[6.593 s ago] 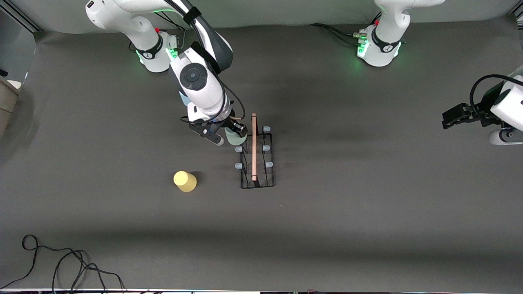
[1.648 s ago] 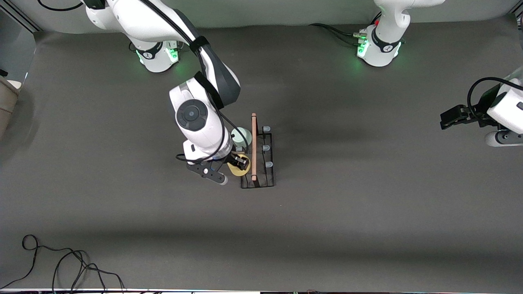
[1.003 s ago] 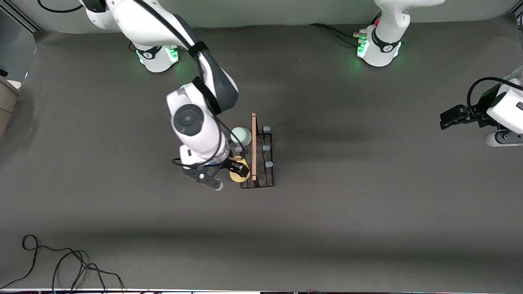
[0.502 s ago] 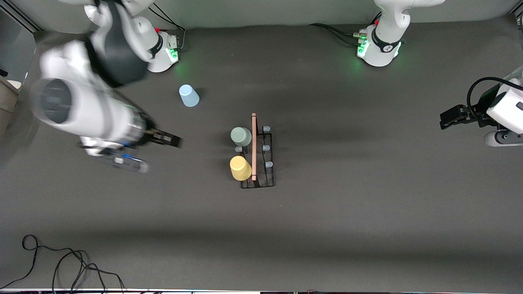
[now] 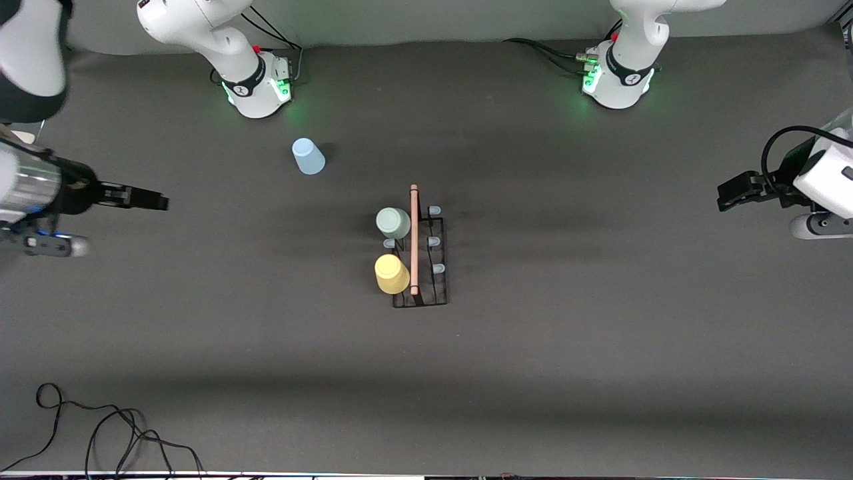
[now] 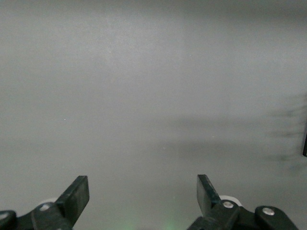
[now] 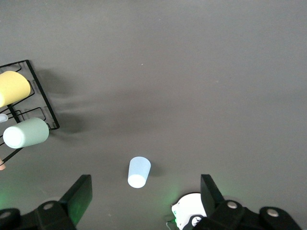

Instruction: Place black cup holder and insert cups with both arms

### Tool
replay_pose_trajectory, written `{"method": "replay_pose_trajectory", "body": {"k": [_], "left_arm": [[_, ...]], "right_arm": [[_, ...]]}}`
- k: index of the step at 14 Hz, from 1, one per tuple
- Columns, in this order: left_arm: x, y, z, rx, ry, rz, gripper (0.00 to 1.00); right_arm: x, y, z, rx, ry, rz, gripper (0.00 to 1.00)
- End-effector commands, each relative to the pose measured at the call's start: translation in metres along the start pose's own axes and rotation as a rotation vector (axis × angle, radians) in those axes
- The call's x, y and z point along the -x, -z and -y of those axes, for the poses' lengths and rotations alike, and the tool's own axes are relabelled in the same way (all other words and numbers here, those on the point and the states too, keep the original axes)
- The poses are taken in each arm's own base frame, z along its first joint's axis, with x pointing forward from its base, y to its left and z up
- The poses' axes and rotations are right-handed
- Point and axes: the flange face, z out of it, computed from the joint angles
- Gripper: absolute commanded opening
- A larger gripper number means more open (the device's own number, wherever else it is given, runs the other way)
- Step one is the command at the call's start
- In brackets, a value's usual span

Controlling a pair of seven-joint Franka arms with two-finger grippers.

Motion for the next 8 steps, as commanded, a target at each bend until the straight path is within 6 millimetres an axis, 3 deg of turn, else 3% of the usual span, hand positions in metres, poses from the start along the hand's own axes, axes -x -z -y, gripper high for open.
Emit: {"method": "replay_pose_trajectory", "body": {"k": [1, 8], "left_arm": [[0.0018, 0.0014, -0.0007, 0.008, -0.014, -0.003, 1.00], [0.0017, 0.0014, 0.0002, 0.008, -0.013, -0.003, 1.00]], "right_arm": [[0.0019, 0.0067, -0.0018, 0.020, 0.018, -0.056, 1.00], [-0.0003, 0.0081, 0.0022, 0.032, 0.023, -0.078, 1.00]]}}
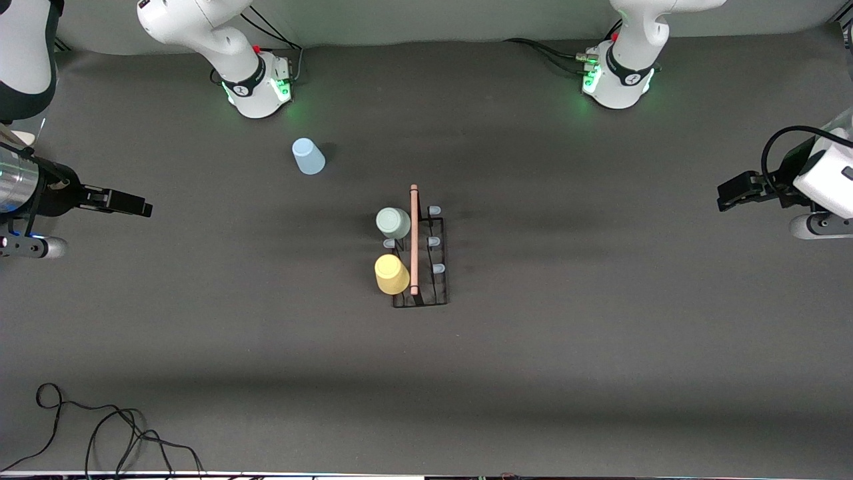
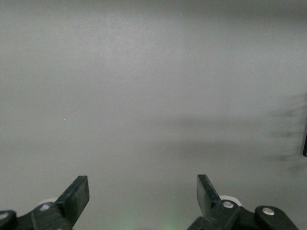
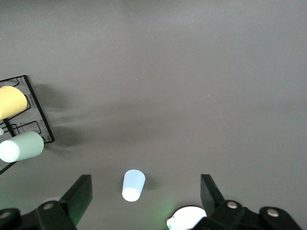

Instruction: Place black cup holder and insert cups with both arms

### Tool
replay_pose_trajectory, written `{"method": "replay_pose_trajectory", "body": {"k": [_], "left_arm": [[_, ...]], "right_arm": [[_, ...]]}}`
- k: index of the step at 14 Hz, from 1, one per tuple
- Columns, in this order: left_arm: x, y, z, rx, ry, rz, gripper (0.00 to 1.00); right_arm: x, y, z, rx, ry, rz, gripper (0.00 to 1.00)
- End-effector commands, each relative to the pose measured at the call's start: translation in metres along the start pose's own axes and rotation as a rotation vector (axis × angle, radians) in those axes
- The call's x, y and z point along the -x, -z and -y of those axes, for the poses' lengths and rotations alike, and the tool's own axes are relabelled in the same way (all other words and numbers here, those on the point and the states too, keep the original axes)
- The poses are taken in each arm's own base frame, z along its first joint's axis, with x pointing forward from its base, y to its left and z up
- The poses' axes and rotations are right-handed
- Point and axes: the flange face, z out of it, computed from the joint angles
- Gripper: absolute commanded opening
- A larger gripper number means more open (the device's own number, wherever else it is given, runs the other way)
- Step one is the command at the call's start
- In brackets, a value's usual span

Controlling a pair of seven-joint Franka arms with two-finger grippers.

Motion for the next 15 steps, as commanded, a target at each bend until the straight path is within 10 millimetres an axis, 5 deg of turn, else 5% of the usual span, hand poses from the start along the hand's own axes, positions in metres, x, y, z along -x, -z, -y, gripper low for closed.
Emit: {"method": "replay_pose_trajectory", "body": {"k": [1, 15], "left_arm": [[0.002, 0.001, 0.000, 0.008, -0.013, -0.003, 1.00], [0.002, 0.001, 0.001, 0.009, -0.011, -0.003, 1.00]], "right_arm": [[0.003, 0.002, 0.000, 0.010, 0.018, -0.022, 1.00], [0.010, 0.007, -0.020, -0.022, 0.041, -0.017, 1.00]]}}
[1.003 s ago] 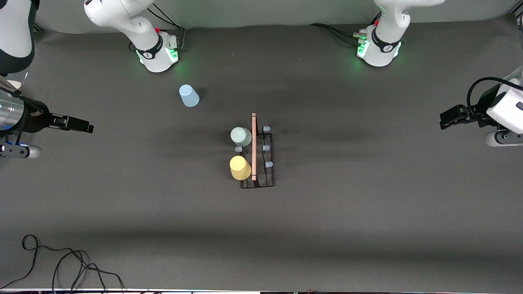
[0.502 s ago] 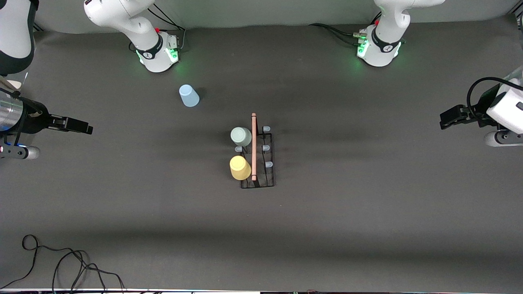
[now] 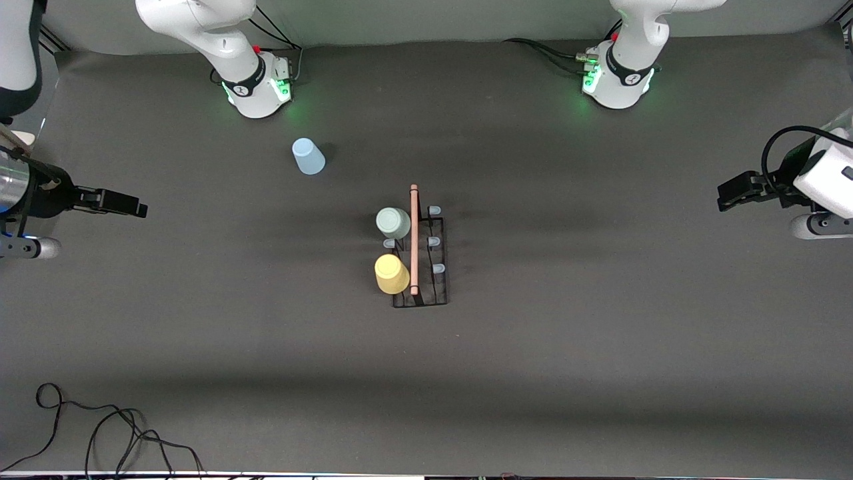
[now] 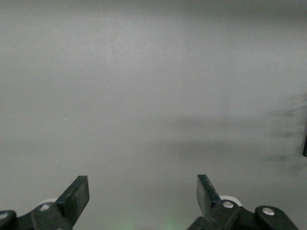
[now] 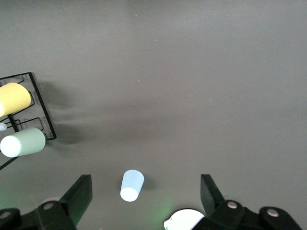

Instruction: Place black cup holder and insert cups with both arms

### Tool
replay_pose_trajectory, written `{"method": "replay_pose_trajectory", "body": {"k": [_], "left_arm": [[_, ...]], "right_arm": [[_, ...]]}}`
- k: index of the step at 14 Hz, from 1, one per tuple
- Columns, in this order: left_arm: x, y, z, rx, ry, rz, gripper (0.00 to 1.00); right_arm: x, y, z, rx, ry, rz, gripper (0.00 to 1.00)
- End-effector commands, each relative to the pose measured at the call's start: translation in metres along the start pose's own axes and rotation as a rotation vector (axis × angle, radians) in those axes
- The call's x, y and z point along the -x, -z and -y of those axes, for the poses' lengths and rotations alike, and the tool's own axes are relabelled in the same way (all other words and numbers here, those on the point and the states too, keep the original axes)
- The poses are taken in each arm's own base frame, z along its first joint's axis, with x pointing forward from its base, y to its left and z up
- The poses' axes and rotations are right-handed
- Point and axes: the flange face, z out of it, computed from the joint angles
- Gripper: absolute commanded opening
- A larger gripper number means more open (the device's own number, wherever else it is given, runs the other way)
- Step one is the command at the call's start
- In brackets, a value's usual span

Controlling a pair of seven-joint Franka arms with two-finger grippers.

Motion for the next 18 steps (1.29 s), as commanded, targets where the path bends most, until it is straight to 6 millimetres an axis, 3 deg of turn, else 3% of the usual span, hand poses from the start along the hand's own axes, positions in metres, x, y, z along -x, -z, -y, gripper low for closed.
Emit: {"method": "replay_pose_trajectory", "body": {"k": [1, 3, 8, 11, 18], "left_arm": [[0.002, 0.001, 0.001, 0.009, -0.011, -0.003, 1.00], [0.002, 0.001, 0.001, 0.008, -0.011, -0.001, 1.00], [0.001, 0.001, 0.001, 0.009, -0.011, -0.004, 1.00], [0.001, 0.001, 0.004, 0.009, -0.005, -0.003, 1.00], [0.002, 0.001, 0.006, 0.009, -0.002, 0.000, 1.00]], "right_arm": [[0.016, 0.006, -0.006, 0.020, 0.004, -0.021, 1.00], [0.022, 0.010, -0.009, 0.038, 0.004, -0.056, 1.00], [0.040, -0.008, -0.014, 0.069, 0.013, -0.151, 1.00], [0.036, -0.010, -0.008, 0.067, 0.023, -0.190, 1.00], [0.031, -0.009, -0.018, 0.114, 0.071, -0.196, 1.00]]}}
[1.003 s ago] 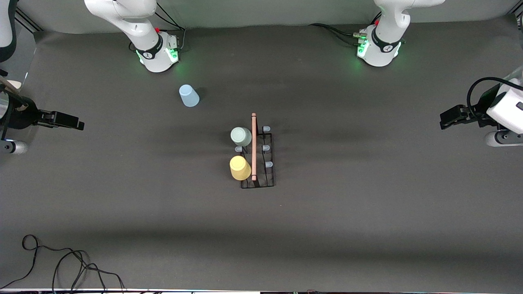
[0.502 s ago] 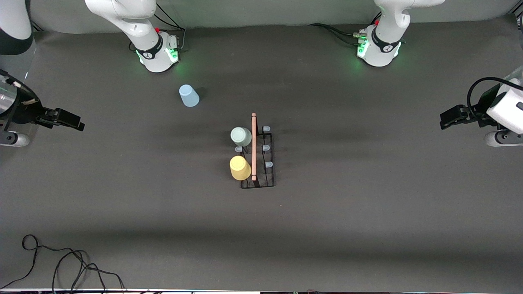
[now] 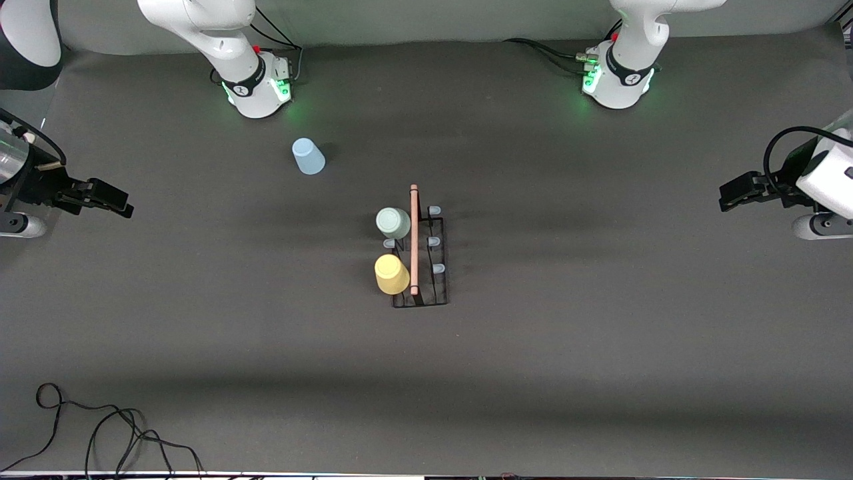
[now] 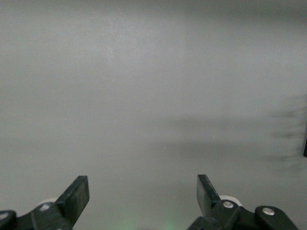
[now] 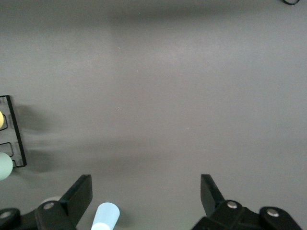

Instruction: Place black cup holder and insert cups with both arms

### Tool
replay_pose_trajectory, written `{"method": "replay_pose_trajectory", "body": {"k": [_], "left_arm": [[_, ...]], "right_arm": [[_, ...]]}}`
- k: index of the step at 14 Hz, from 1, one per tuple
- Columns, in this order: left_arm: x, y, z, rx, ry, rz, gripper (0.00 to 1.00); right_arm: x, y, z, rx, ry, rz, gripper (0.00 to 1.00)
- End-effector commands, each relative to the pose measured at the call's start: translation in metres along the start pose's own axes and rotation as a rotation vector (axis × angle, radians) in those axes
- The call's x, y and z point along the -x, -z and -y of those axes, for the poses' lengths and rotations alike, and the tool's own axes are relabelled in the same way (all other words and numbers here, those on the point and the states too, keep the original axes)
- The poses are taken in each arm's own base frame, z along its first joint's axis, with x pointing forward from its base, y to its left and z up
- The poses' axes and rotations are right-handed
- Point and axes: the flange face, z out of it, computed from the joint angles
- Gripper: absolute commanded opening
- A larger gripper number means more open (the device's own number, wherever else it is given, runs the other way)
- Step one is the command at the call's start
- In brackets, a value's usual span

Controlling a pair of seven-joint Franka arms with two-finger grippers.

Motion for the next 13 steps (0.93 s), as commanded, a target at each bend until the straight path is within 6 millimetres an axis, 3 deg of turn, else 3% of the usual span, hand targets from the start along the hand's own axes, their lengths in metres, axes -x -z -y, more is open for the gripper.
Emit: {"method": "replay_pose_trajectory", "body": {"k": [1, 4, 13], "left_arm": [[0.003, 0.001, 0.002, 0.008, -0.010, -0.001, 1.00], [0.003, 0.001, 0.002, 0.008, -0.010, -0.002, 1.00], [0.003, 0.002, 0.002, 0.009, -0.009, -0.002, 1.00]], "right_arm": [[0.006, 0.007, 0.002, 0.026, 0.029, -0.016, 1.00], [-0.010, 0.012, 0.010, 0.028, 0.044, 0.005, 1.00], [-0.008, 0.010, 0.010, 0.028, 0.047, 0.015, 1.00]]}}
